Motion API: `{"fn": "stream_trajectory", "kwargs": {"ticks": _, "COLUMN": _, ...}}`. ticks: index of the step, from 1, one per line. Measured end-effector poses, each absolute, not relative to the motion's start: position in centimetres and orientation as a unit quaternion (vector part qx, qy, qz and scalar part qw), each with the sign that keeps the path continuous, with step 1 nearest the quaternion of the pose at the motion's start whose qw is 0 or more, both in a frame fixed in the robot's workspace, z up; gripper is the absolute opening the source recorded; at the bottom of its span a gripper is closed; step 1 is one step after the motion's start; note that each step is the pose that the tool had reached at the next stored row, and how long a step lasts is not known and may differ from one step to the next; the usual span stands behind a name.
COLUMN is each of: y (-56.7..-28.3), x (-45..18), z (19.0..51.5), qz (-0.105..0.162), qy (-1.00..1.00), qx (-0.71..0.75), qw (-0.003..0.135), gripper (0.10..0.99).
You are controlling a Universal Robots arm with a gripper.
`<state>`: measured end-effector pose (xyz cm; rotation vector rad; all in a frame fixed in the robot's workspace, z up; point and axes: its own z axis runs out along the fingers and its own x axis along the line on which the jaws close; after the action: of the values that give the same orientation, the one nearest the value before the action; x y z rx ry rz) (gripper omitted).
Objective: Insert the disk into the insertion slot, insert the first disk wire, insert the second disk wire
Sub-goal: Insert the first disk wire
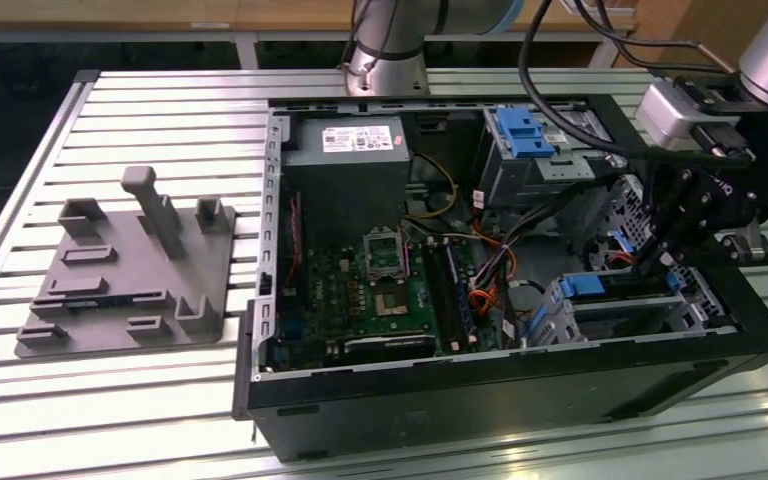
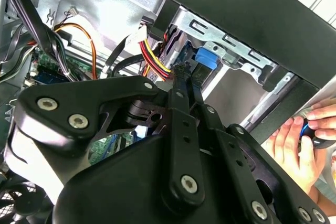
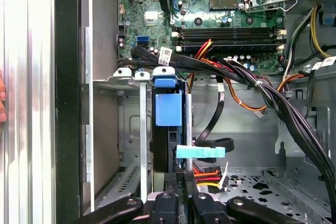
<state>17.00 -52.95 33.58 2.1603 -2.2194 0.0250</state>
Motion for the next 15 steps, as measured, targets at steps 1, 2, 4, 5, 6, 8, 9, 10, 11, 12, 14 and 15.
{"fn": "stream_trajectory", "kwargs": {"ticks": 1, "y": -52.95, "x": 17.0, "z": 33.55, "qz": 0.008, "qy": -0.716, "qx": 0.697, "qw": 0.022, "gripper": 0.169}}
{"fn": "stream_trajectory", "kwargs": {"ticks": 2, "y": -52.95, "x": 17.0, "z": 33.53, "qz": 0.008, "qy": -0.716, "qx": 0.697, "qw": 0.022, "gripper": 0.169}}
{"fn": "stream_trajectory", "kwargs": {"ticks": 4, "y": -52.95, "x": 17.0, "z": 33.46, "qz": 0.008, "qy": -0.716, "qx": 0.697, "qw": 0.022, "gripper": 0.169}}
{"fn": "stream_trajectory", "kwargs": {"ticks": 5, "y": -52.95, "x": 17.0, "z": 33.43, "qz": 0.008, "qy": -0.716, "qx": 0.697, "qw": 0.022, "gripper": 0.169}}
{"fn": "stream_trajectory", "kwargs": {"ticks": 6, "y": -52.95, "x": 17.0, "z": 33.4, "qz": 0.008, "qy": -0.716, "qx": 0.697, "qw": 0.022, "gripper": 0.169}}
{"fn": "stream_trajectory", "kwargs": {"ticks": 8, "y": -52.95, "x": 17.0, "z": 33.34, "qz": 0.008, "qy": -0.716, "qx": 0.697, "qw": 0.022, "gripper": 0.169}}
{"fn": "stream_trajectory", "kwargs": {"ticks": 9, "y": -52.95, "x": 17.0, "z": 33.31, "qz": 0.008, "qy": -0.716, "qx": 0.697, "qw": 0.022, "gripper": 0.169}}
{"fn": "stream_trajectory", "kwargs": {"ticks": 10, "y": -52.95, "x": 17.0, "z": 33.28, "qz": 0.008, "qy": -0.716, "qx": 0.697, "qw": 0.022, "gripper": 0.169}}
{"fn": "stream_trajectory", "kwargs": {"ticks": 11, "y": -52.95, "x": 17.0, "z": 33.25, "qz": 0.008, "qy": -0.716, "qx": 0.697, "qw": 0.022, "gripper": 0.169}}
{"fn": "stream_trajectory", "kwargs": {"ticks": 12, "y": -52.95, "x": 17.0, "z": 33.22, "qz": 0.008, "qy": -0.716, "qx": 0.697, "qw": 0.022, "gripper": 0.169}}
{"fn": "stream_trajectory", "kwargs": {"ticks": 14, "y": -52.95, "x": 17.0, "z": 33.14, "qz": 0.008, "qy": -0.716, "qx": 0.697, "qw": 0.022, "gripper": 0.169}}
{"fn": "stream_trajectory", "kwargs": {"ticks": 15, "y": -52.95, "x": 17.0, "z": 33.11, "qz": 0.008, "qy": -0.716, "qx": 0.697, "qw": 0.022, "gripper": 0.169}}
